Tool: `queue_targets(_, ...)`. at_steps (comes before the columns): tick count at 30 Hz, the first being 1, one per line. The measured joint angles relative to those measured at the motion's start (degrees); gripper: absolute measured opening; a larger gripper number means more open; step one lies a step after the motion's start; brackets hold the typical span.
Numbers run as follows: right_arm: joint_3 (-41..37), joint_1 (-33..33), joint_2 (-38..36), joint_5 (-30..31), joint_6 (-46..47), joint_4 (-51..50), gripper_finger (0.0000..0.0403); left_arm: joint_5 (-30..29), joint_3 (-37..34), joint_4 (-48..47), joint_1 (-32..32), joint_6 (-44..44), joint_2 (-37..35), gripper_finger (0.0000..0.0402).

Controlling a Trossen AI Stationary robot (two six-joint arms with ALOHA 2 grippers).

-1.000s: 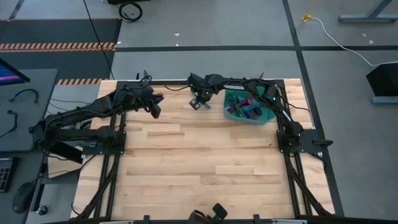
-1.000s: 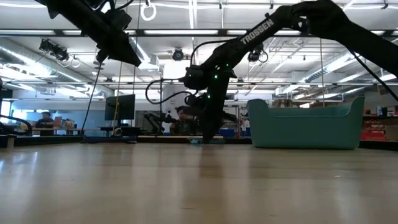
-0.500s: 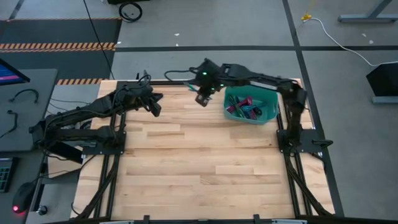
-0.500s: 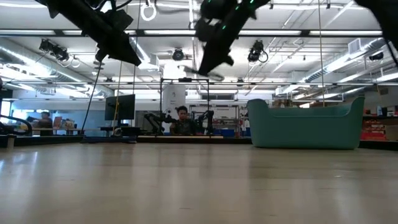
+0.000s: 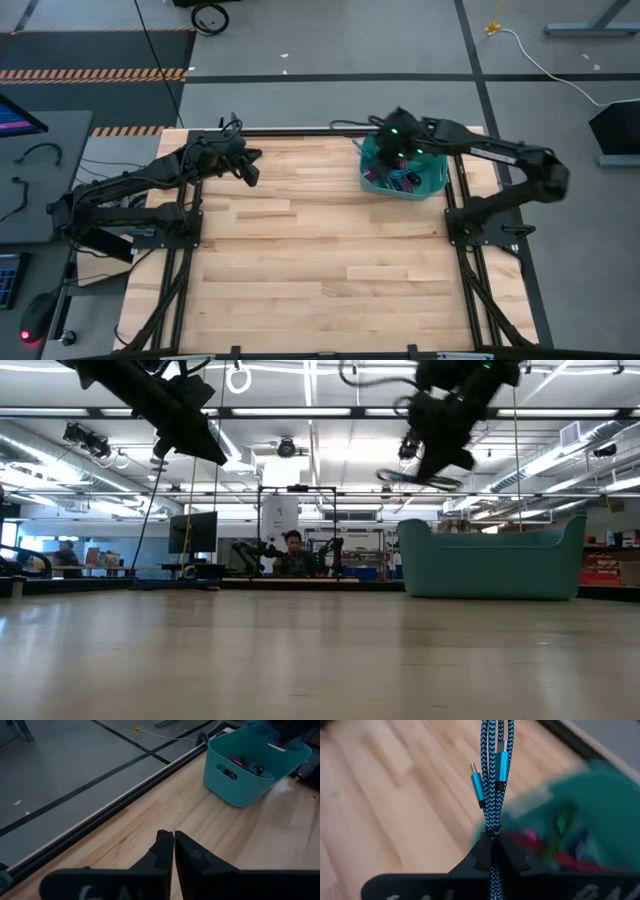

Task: Pick and place USB-C Cables
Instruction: Put the blue charger cable into the light blue bin, then put the purple charger cable into the light blue bin

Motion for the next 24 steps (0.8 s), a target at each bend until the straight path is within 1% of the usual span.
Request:
queue_targets(5, -12.45, -4.38, -8.30, 4.48, 11.09, -0.03, 0.0013, 0.00, 0.00, 1.66, 0.00, -0.13, 0.01, 0.0019)
queue_targets(9, -19.02, -8.73, -11.54, 5.93, 23.01, 0.21, 0.0013, -0.03, 0.00, 4.31, 0.00, -3.01, 0.01, 0.0019)
queue_targets(11, -20.95, -10.22, -11.76, 5.93, 26.95, 0.23, 0.0013, -0.47, 0.00, 5.29, 0.00, -4.34, 0.01, 0.0015)
queue_targets(15, -22.70, -11.67, -11.24, 6.71, 29.07, 0.76, 0.0020, -1.07, 0.00, 6.35, 0.00, -7.37, 0.01, 0.0012)
queue_targets(18, -22.87, -12.48, -10.60, 7.52, 29.03, 0.80, 0.0038, -1.14, 0.02, 6.43, 0.00, -9.50, 0.04, 0.0013)
queue_targets(22, -22.87, -13.61, -10.33, 7.55, 27.52, 1.23, 0.0086, -1.39, 0.57, 5.98, 0.33, -13.47, 2.09, 0.0010)
queue_targets(24, -22.87, -14.15, -10.37, 7.27, 26.19, 1.04, 0.0116, -1.04, 2.52, 4.78, 1.03, -13.86, 4.09, 0.0010)
